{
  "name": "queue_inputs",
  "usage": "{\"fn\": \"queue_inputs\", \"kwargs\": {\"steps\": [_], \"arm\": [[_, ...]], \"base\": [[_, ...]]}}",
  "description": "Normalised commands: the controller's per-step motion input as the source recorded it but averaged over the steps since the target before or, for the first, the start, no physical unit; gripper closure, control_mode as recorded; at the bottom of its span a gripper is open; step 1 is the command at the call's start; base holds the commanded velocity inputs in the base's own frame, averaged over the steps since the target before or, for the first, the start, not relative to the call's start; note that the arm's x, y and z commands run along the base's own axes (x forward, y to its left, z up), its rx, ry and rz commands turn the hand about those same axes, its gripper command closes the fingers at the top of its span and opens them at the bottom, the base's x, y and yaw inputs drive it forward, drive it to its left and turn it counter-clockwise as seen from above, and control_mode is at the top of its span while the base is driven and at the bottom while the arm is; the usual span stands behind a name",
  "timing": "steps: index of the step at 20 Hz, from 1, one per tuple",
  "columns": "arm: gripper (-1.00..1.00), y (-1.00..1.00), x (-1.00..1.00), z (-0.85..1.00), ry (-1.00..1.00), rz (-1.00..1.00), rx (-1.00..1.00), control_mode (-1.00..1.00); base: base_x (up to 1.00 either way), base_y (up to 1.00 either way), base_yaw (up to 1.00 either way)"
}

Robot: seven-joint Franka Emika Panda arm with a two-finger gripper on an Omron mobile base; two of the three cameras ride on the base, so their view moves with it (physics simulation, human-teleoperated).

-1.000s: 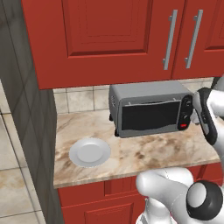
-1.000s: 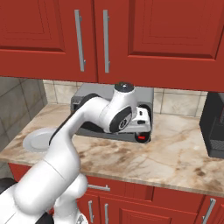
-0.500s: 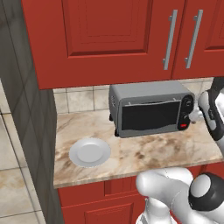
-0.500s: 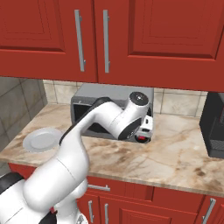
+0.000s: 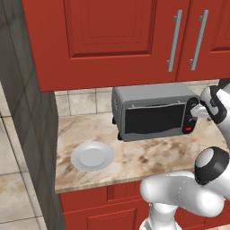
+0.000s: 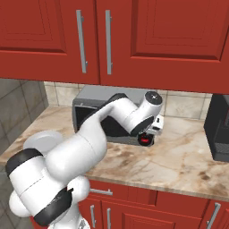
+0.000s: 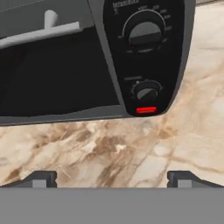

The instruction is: Pick up the bagel from the plate, place it on the toaster oven rack, close the door, and set the timer.

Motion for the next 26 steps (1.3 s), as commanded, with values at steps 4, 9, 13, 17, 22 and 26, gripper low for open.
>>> {"fn": "queue_inputs", "kwargs": {"steps": [4, 9, 13, 17, 22, 26], "arm": [[-1.0, -0.38, 0.11, -0.12, 0.05, 0.0, 0.0, -1.0], [-1.0, -0.19, 0.0, -0.22, 0.0, 0.0, 0.01, -1.0], [-1.0, -0.01, 0.0, -0.17, -0.07, 0.0, 0.13, -1.0], [-1.0, 0.0, 0.0, -0.15, -0.09, 0.0, 0.16, -1.0], [-1.0, 0.0, 0.0, -0.17, -0.09, 0.0, 0.13, -1.0], [-1.0, 0.02, 0.01, -0.15, -0.11, 0.0, 0.05, -1.0]], "base": [[0.0, 0.0, 0.0], [0.0, 0.0, 0.0], [0.0, 0.0, 0.0], [0.0, 0.0, 0.0], [0.0, 0.0, 0.0], [0.0, 0.0, 0.0]]}}
